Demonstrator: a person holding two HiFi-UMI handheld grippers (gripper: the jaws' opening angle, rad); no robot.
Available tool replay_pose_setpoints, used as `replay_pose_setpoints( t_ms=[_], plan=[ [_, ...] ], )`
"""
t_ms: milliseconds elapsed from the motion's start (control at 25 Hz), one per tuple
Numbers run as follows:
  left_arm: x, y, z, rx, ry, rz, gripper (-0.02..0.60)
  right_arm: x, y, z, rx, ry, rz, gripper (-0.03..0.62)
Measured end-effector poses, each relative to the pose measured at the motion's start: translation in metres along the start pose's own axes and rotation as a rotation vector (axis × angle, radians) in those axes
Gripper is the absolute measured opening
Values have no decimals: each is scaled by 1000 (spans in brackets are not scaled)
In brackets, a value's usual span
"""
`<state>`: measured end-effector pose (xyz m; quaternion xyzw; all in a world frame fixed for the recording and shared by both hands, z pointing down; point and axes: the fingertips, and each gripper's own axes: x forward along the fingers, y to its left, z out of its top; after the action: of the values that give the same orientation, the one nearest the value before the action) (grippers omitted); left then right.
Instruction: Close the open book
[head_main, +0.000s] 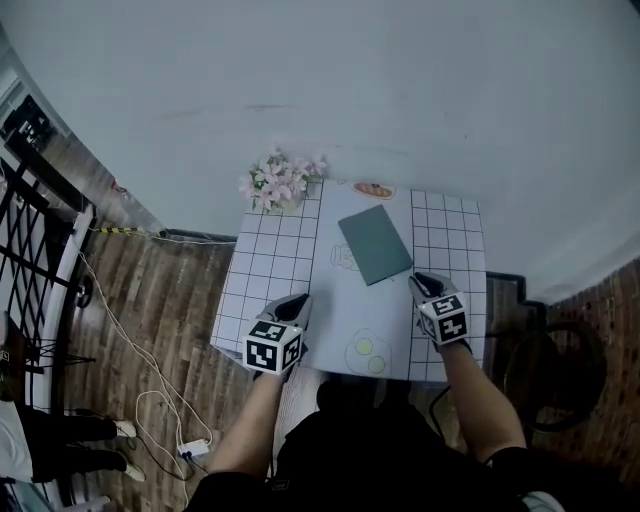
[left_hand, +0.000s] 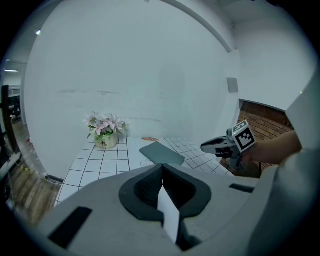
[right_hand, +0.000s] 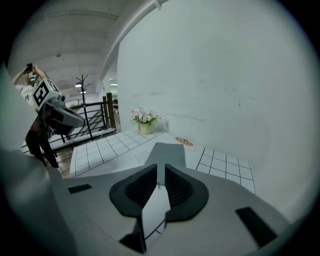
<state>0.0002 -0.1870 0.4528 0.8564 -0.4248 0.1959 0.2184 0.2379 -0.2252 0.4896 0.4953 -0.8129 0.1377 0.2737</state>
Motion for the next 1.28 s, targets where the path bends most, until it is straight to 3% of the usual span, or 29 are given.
replay_pose_setpoints(
  t_ms=[160, 480, 720, 880, 1280],
  plan=[
    [12, -32, 30, -19, -48, 36, 9, -24, -25, 24, 53, -104, 59, 31],
    [37, -107, 103, 66, -127, 95, 9, -68, -78, 61, 9, -228, 203, 8],
    [35, -118, 140, 56, -196, 140, 9, -100, -91, 95, -29, -302, 285, 5],
    [27, -115, 152, 51, -217, 145, 9, -121, -94, 120, -32, -361, 283, 4],
    [-5, -98, 184, 126, -293, 156, 9, -149, -86, 165, -8, -495, 210, 5]
  ],
)
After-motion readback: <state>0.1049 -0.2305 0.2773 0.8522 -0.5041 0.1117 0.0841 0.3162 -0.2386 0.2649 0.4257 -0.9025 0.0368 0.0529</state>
